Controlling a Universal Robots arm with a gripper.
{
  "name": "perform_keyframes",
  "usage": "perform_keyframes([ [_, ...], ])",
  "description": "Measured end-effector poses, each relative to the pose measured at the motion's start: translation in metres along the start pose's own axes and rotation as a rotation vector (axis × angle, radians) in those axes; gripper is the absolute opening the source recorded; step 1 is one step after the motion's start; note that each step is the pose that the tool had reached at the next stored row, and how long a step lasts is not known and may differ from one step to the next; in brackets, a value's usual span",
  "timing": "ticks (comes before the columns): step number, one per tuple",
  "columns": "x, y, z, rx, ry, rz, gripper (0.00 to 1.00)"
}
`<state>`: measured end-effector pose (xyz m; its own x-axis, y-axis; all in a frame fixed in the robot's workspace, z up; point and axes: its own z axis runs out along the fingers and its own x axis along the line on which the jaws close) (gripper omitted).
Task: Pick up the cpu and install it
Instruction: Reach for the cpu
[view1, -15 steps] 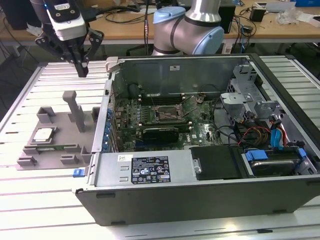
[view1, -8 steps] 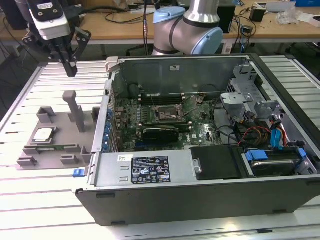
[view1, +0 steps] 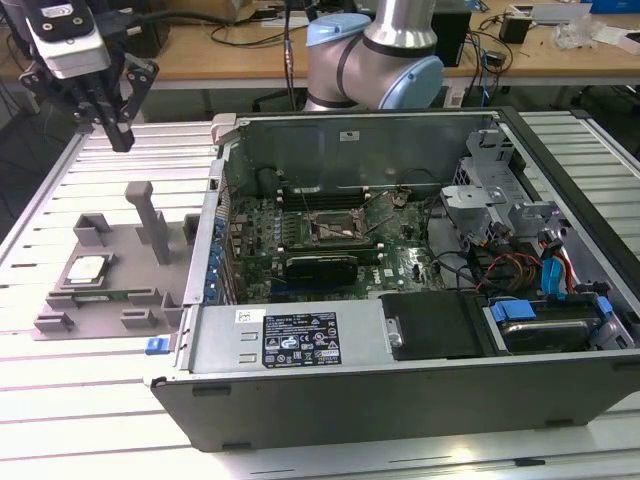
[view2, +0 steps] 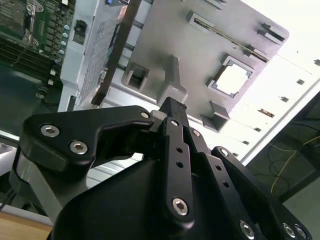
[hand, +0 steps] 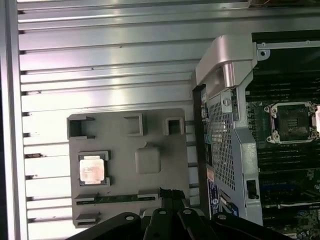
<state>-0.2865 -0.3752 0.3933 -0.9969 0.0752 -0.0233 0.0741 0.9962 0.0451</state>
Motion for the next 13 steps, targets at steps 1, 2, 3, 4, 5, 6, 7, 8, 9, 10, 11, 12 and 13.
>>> perform_keyframes([
  [1, 0.003, 0.0003, 0.0, 0.0, 0.0, 0.0, 0.11],
  [2, 0.0051, 0.0005, 0.0, -0.0001, -0.0001, 0.0, 0.11],
  [3, 0.007, 0.0007, 0.0, 0.0, -0.0001, 0.0, 0.11],
  [4, 0.01, 0.0008, 0.0001, 0.0001, 0.0, 0.0, 0.11],
  [5, 0.012, 0.0008, 0.0004, 0.0, -0.0001, 0.0, 0.11],
  [6, 0.0144, 0.0008, 0.0007, 0.0, -0.0001, 0.0, 0.11],
  [7, 0.017, 0.0007, 0.0011, 0.0, 0.0, 0.0, 0.11],
  [8, 0.0193, 0.0006, 0.0016, 0.0, -0.0001, 0.0, 0.11],
  [9, 0.023, 0.0004, 0.0024, 0.0, 0.0, 0.0, 0.11],
  [10, 0.028, 0.0001, 0.0036, 0.0, 0.0, 0.0, 0.11],
  [11, 0.031, 0.0, 0.0044, 0.0, 0.0, 0.0, 0.11],
  [12, 0.0345, -0.0001, 0.0056, 0.0, -0.0001, 0.0, 0.11],
  [13, 0.0361, -0.0001, 0.0061, 0.0, -0.0001, 0.0, 0.11],
])
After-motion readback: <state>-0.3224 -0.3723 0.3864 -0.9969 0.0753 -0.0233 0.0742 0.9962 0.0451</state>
